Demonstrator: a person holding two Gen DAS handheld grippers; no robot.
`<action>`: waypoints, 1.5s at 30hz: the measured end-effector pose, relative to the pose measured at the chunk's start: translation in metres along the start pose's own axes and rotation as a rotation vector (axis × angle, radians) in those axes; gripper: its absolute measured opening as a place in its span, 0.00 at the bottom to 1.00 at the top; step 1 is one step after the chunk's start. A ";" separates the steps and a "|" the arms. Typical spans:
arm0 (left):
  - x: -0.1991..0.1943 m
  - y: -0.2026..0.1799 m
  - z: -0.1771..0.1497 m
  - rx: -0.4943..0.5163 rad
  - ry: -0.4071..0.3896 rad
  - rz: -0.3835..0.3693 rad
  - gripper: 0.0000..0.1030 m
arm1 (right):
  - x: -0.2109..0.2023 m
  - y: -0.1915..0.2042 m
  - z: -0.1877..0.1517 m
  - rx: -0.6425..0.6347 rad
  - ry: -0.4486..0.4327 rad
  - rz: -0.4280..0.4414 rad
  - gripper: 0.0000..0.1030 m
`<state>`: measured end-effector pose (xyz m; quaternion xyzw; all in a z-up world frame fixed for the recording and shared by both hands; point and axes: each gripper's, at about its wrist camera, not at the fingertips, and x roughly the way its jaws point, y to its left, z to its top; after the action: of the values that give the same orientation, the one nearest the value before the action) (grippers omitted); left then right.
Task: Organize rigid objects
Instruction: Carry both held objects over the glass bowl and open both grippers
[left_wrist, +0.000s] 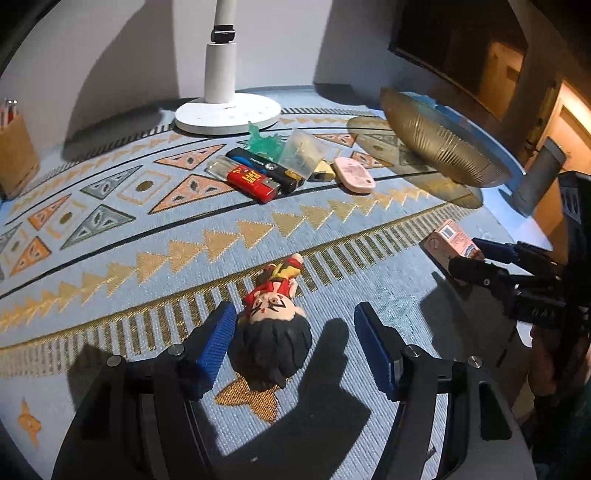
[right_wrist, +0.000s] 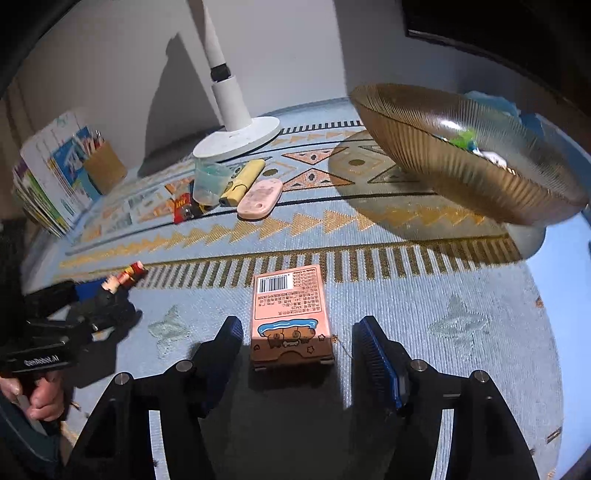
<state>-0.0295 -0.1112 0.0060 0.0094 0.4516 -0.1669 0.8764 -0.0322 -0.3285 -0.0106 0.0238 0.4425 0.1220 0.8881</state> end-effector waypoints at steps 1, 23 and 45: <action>0.000 -0.002 0.000 -0.005 0.003 0.009 0.62 | 0.002 0.005 0.000 -0.026 -0.001 -0.030 0.62; -0.094 -0.071 0.075 0.074 -0.320 -0.049 0.13 | -0.092 -0.005 0.040 -0.042 -0.230 -0.041 0.38; 0.019 -0.075 0.014 0.068 0.064 0.139 0.32 | -0.078 -0.080 0.031 0.144 -0.173 -0.015 0.39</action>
<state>-0.0303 -0.1903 0.0092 0.0759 0.4716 -0.1207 0.8702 -0.0365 -0.4226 0.0570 0.0944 0.3719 0.0807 0.9199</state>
